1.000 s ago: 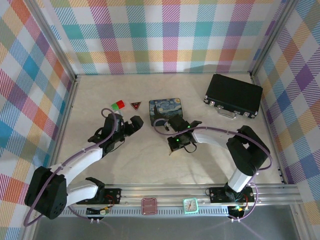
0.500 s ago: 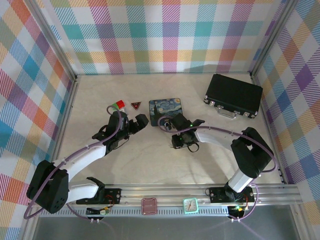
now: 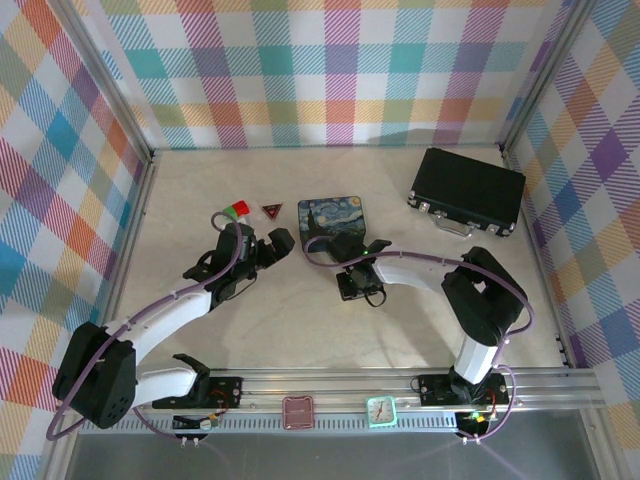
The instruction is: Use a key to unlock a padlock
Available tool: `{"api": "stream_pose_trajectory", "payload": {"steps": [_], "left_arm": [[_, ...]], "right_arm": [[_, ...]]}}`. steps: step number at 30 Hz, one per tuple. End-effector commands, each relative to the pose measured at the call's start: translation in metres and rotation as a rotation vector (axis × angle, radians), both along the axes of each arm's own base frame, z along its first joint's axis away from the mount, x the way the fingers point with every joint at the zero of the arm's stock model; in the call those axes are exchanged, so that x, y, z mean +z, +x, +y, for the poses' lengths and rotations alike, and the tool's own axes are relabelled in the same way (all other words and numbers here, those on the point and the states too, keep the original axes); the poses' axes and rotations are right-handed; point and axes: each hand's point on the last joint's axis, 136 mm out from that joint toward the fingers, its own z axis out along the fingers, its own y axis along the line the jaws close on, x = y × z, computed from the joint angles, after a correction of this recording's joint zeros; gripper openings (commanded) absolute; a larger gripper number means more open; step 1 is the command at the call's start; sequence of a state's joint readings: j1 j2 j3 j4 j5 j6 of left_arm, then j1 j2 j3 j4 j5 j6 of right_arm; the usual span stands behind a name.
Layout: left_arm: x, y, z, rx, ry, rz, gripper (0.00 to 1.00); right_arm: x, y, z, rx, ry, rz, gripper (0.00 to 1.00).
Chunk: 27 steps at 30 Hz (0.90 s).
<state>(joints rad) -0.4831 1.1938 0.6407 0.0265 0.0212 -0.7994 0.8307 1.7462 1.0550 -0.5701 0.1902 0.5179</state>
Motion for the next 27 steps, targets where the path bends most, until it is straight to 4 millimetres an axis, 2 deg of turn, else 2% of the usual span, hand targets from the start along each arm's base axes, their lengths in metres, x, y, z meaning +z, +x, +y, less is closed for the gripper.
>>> {"api": "stream_pose_trajectory", "payload": {"steps": [1, 4, 8, 14, 19, 23, 27], "left_arm": [[0.015, 0.002, -0.002, 0.002, 0.001, -0.034, 1.0], [0.016, 0.003, -0.002, 0.002, 0.003, -0.037, 1.0], [0.017, 0.002, -0.001, 0.003, 0.003, -0.04, 1.0], [0.024, 0.0, -0.002, -0.004, -0.015, -0.059, 1.0], [0.029, -0.002, -0.012, -0.034, -0.05, -0.072, 1.0], [0.031, -0.005, -0.029, -0.075, -0.082, -0.078, 1.0], [0.032, -0.007, -0.055, -0.124, -0.134, -0.077, 0.98]], "right_arm": [[-0.007, -0.001, -0.004, -0.057, -0.024, 0.026, 0.36], [-0.015, -0.003, -0.005, -0.073, -0.026, 0.044, 0.31], [-0.021, -0.004, -0.003, -0.09, 0.004, 0.068, 0.29], [-0.02, 0.0, -0.007, -0.106, 0.067, 0.058, 0.11], [0.002, 0.009, -0.009, -0.067, 0.159, -0.005, 0.0], [0.02, 0.016, -0.011, -0.055, 0.261, -0.049, 0.0], [0.04, 0.021, -0.012, -0.026, 0.386, -0.091, 0.0]]}}
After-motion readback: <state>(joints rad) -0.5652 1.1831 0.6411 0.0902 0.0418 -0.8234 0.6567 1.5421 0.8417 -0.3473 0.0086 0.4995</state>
